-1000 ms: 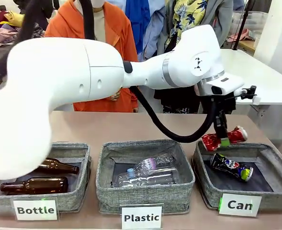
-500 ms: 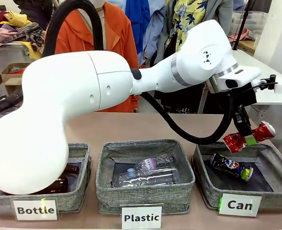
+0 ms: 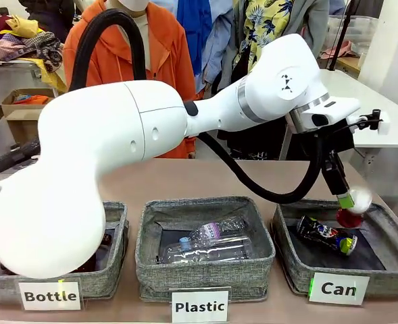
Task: Sort the can waste into the basket.
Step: Pick up the can waste from the table and place it in the right Fabric basket.
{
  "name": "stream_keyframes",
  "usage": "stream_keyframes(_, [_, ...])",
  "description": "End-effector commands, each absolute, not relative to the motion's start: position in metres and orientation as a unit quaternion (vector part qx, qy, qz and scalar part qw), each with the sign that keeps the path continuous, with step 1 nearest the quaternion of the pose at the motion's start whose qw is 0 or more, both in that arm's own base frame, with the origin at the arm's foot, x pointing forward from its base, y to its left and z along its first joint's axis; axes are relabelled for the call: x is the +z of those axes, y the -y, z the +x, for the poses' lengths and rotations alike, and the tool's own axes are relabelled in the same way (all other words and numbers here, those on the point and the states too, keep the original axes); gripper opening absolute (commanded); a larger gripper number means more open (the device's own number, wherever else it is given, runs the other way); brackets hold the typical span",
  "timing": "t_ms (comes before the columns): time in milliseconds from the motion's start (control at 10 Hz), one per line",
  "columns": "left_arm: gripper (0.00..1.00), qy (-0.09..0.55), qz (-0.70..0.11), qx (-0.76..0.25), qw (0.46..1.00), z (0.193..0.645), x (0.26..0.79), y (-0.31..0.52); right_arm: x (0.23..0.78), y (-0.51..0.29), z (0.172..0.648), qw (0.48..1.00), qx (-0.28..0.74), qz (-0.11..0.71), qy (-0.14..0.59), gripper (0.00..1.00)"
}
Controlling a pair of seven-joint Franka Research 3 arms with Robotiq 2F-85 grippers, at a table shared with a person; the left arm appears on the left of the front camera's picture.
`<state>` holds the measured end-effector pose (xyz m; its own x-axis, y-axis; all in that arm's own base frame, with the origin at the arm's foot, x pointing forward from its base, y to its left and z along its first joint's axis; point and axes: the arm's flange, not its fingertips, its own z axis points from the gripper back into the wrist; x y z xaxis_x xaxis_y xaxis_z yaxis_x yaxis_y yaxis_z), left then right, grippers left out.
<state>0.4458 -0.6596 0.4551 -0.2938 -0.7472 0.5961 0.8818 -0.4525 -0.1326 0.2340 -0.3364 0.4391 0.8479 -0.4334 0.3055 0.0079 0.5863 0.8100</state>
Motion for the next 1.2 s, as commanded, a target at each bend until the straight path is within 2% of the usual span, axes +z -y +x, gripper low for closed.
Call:
stream_keyframes(0, [1.0,0.106,-0.298,-0.802,0.507,0.468,0.471,0.687,0.442,0.335,0.231,0.859,-0.123,0.433,0.243,1.0])
stream_keyframes(500, [1.0,0.105,-0.294,-0.798,0.515,0.473,0.48,0.67,0.439,0.336,0.234,0.857,-0.129,0.436,0.244,1.0])
stream_keyframes(600, [1.0,0.082,-0.288,-0.793,0.53,0.478,0.488,0.654,0.44,0.331,0.238,0.862,-0.113,0.433,0.236,1.0])
stream_keyframes(900, [1.0,0.009,-0.283,-0.763,0.581,0.487,0.53,0.551,0.448,0.292,0.277,0.873,-0.058,0.433,0.217,1.0])
stream_keyframes(1100, [1.0,0.038,-0.27,-0.731,0.626,0.486,0.547,0.471,0.463,0.242,0.317,0.878,0.003,0.432,0.207,1.0])
